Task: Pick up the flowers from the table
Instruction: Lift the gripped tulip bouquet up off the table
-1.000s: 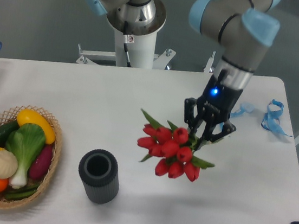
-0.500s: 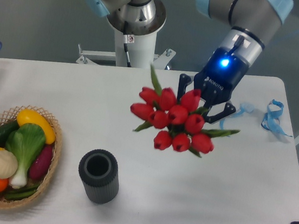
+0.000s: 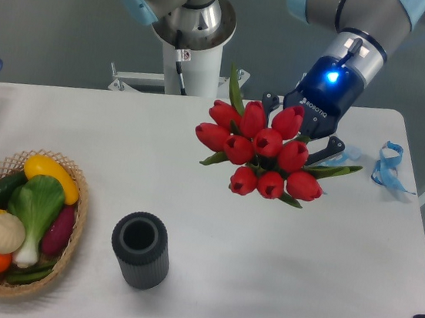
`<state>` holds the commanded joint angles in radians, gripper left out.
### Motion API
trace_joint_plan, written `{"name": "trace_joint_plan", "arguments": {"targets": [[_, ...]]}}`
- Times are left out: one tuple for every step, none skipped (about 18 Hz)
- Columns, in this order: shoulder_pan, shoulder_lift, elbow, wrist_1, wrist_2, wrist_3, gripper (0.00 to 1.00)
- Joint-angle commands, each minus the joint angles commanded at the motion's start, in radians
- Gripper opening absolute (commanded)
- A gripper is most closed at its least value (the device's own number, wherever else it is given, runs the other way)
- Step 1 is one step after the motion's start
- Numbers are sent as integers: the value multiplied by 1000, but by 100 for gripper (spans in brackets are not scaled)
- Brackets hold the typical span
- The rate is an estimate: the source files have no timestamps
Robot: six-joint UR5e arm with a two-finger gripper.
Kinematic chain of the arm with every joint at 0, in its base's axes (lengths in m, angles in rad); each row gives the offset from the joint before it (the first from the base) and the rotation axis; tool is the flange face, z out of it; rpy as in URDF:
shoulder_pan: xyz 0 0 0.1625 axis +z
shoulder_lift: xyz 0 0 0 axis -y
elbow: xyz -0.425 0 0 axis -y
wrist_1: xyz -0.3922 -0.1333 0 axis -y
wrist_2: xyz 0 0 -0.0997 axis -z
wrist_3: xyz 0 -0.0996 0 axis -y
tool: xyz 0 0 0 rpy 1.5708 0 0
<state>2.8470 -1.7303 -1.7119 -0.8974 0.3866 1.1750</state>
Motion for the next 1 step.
{"name": "trace_joint_plan", "arguments": {"targets": [[2, 0, 0, 0, 0, 0, 33]]}}
